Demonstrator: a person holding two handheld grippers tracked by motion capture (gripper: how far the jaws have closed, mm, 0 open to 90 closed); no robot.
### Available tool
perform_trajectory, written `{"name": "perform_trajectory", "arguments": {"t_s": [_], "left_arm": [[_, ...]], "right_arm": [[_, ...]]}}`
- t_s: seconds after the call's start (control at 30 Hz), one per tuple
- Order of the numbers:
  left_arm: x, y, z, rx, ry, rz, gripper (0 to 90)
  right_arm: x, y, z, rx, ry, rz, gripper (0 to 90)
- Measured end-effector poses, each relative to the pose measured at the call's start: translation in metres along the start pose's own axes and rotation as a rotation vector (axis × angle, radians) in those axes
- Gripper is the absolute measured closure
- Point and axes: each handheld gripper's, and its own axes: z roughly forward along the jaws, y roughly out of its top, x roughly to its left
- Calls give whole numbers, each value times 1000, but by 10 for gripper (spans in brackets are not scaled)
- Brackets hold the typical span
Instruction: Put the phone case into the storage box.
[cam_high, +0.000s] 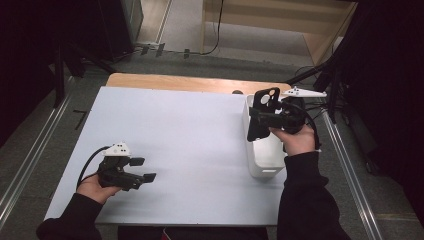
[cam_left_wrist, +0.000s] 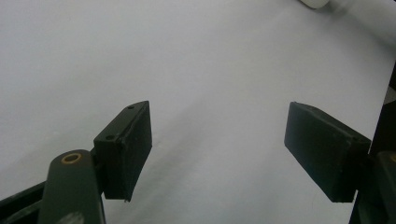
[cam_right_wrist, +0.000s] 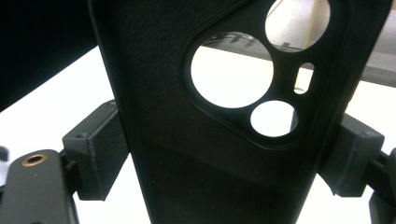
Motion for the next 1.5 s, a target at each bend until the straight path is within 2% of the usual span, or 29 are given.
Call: {"name": "perform_trajectory", "arguments": {"t_s": [0.2, 0.3, 0.47, 0.67, 0.8, 0.9, 1.03, 1.13, 1.2, 1.43, 1.5], "left_arm": [[2, 0, -1, -7, 4, -5, 230], [2, -1, -1, -12, 7, -10, 230], [2, -1, 0, -10, 9, -8, 230], [3, -1, 0, -12, 7, -19, 230], [4, -1, -1, -18, 12, -27, 230], [4, -1, -1, -12, 9, -22, 230], [2, -1, 0, -15, 4, -18, 230], [3, -1, 1, -14, 2, -19, 230], [3, -1, 1, -8, 4, -16, 230], [3, -1, 1, -6, 3, -17, 230], [3, -1, 1, -6, 1, -17, 230]], "right_arm": [[-9, 7, 6, -8, -47, 30, 131], [-14, 13, 7, -40, -94, 42, 130], [-20, 19, 11, -56, -151, 52, 130], [-29, 28, 22, -49, -177, 73, 130], [-36, 33, 29, -58, -172, 111, 131], [-38, 39, 35, -52, -196, 89, 130], [-39, 46, 42, -44, -203, 90, 130], [-41, 50, 47, -43, -212, 73, 130], [-46, 54, 51, -24, -220, 73, 130], [-57, 64, 61, -28, -227, 122, 130], [-61, 65, 62, -27, -234, 123, 130]]}}
